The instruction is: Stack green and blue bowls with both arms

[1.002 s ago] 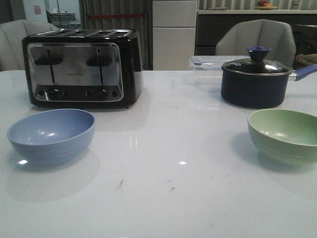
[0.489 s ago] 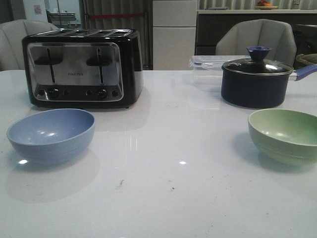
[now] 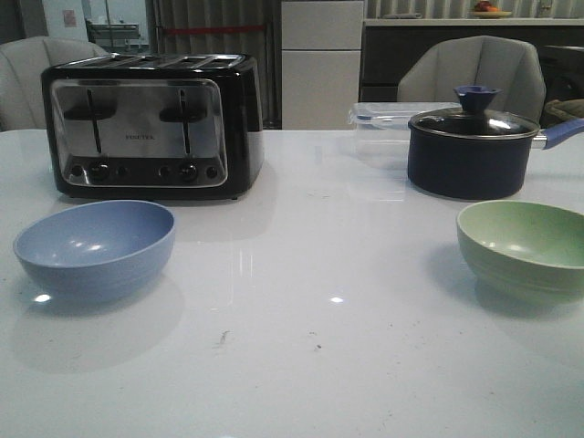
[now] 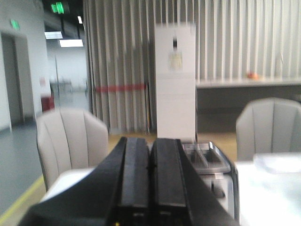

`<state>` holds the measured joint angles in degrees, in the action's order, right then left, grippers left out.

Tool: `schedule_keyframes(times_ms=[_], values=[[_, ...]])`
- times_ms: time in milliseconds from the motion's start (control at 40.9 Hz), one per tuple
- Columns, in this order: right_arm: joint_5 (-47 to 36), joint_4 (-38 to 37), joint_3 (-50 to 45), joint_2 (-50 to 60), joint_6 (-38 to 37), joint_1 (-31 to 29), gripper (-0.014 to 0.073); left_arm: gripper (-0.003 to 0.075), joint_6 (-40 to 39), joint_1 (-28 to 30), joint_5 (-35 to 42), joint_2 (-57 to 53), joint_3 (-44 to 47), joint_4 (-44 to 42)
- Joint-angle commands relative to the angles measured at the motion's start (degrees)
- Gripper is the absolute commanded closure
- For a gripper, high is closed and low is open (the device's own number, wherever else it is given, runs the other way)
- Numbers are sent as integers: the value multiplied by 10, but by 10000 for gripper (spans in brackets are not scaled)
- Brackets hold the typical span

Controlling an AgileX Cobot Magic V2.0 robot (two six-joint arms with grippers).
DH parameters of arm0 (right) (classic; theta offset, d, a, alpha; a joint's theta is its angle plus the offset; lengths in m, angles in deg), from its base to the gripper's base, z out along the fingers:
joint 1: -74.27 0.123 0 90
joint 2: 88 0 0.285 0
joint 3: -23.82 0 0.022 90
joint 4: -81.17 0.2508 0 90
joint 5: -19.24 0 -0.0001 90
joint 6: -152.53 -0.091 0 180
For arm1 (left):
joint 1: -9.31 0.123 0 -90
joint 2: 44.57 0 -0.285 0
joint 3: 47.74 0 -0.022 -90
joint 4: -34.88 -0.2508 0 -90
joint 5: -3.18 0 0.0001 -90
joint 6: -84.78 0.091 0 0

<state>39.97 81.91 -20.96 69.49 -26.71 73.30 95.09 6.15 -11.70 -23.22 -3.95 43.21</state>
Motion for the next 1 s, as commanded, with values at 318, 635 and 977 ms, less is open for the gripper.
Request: schedule_keyframes(times_ms=[318,635,977], values=[[120,0,36,-156,4,-4,537,627,-2,-3,-113,147,-27,1],[138,0,36,-202,4,-4,487,582,-2,-3,-122,220,-27,1],[145,-4,49,-310,1,-7,52,232,-2,-3,-122,252,-27,1]])
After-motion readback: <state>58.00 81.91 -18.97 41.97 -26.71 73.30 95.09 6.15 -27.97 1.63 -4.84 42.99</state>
